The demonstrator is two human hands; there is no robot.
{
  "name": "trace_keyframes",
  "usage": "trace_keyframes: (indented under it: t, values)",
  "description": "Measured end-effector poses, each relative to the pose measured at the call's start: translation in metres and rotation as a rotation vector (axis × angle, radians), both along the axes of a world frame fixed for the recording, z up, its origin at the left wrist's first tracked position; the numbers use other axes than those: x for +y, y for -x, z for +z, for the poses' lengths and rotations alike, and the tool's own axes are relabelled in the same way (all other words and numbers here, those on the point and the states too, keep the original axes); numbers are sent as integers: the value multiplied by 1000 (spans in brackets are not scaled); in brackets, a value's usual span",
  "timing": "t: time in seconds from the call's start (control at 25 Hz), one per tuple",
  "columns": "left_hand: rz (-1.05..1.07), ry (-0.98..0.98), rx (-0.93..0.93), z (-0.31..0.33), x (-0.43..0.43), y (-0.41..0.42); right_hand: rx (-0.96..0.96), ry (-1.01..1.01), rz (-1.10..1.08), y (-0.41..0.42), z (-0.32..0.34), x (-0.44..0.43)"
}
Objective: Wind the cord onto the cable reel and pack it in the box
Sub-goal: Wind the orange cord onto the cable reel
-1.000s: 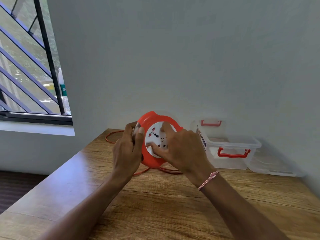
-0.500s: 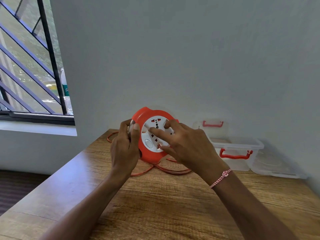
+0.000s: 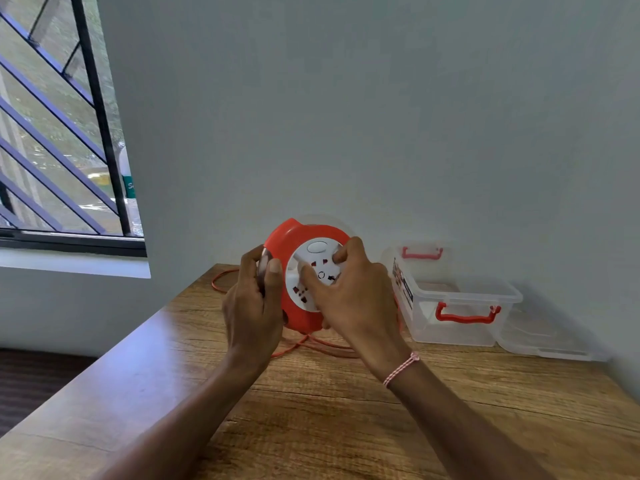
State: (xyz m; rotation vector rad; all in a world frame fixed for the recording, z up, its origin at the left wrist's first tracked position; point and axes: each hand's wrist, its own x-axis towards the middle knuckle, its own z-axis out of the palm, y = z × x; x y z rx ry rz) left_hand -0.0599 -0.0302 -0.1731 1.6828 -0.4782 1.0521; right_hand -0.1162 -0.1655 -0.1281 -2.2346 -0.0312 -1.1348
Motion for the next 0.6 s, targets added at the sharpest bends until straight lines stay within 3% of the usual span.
trace_keyframes:
  t: [0.04,0.08,0.24,0.4,0.6]
  values:
    - [-5,14,19,-1,1,-1,40,-72,47,0,2,-2]
    - [-10,25,40,-1,2,-3,28,-17,63,1,3,-6]
    - [5,42,66,2,8,-7,-221,649,-36,1,5,-28]
    - [-40,34,116,4,10,-9,-205,963,-87,-3,4,-38]
    - [-53,-26,93,1,7,-9,-252,885,-43,-2,2,-36]
